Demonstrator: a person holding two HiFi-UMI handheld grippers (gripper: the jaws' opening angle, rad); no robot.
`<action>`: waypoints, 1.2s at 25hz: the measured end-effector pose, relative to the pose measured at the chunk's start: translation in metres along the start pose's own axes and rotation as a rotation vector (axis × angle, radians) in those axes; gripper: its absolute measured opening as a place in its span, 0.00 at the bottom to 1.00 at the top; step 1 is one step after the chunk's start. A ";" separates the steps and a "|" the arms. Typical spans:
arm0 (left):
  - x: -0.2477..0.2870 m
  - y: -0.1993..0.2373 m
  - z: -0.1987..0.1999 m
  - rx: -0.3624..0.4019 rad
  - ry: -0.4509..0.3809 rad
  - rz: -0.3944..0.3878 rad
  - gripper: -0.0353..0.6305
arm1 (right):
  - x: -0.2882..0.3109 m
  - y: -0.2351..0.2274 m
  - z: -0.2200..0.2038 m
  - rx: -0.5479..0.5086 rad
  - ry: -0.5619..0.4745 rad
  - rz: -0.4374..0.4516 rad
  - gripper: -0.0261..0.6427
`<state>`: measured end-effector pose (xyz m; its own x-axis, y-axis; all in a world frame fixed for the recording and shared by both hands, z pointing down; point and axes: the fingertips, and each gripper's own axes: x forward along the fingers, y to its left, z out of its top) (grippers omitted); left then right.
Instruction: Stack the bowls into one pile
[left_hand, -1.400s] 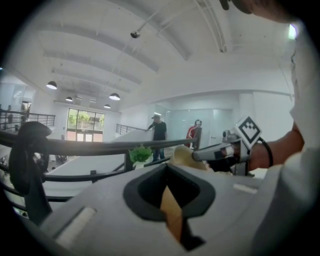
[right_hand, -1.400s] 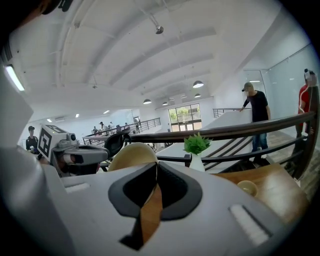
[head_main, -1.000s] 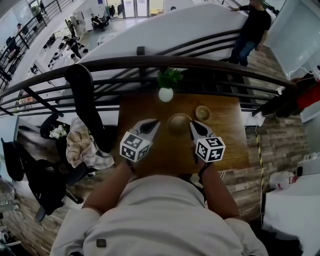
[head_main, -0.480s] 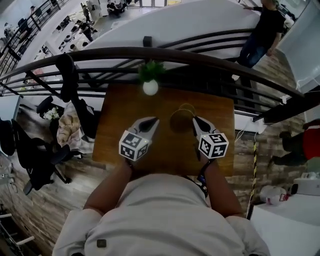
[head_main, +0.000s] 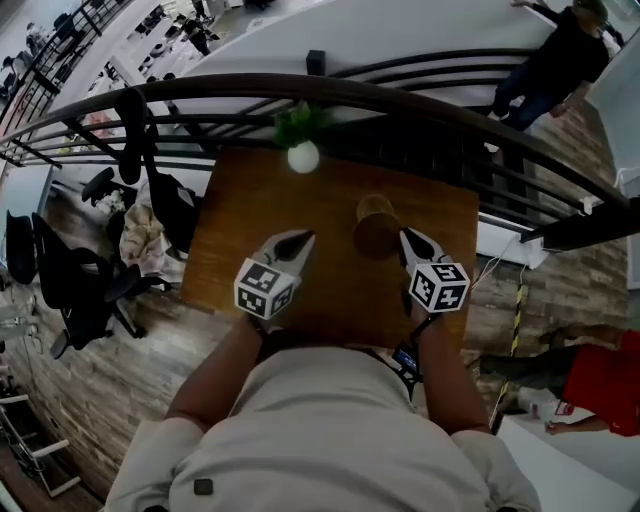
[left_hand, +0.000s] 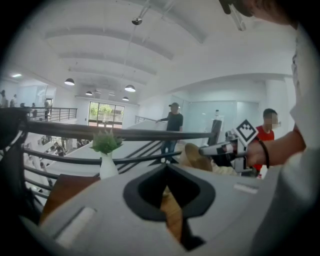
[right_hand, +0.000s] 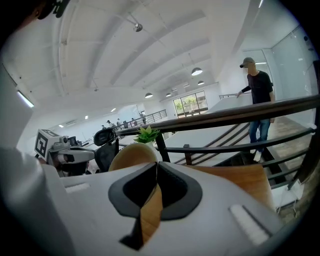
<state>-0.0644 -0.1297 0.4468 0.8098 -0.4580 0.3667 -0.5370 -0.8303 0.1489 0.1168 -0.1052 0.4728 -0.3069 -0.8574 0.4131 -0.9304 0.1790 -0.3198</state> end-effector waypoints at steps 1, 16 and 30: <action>0.003 0.001 -0.001 0.000 0.001 -0.003 0.06 | 0.002 -0.002 -0.001 0.002 0.000 -0.002 0.07; 0.052 -0.007 0.000 0.015 0.035 -0.070 0.06 | 0.001 -0.035 -0.006 0.038 0.006 -0.041 0.07; 0.097 0.024 -0.025 -0.035 0.101 -0.092 0.06 | 0.044 -0.075 -0.023 0.101 0.061 -0.073 0.07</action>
<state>-0.0045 -0.1859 0.5084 0.8290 -0.3448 0.4403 -0.4709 -0.8551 0.2171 0.1684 -0.1449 0.5343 -0.2531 -0.8351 0.4884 -0.9269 0.0646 -0.3698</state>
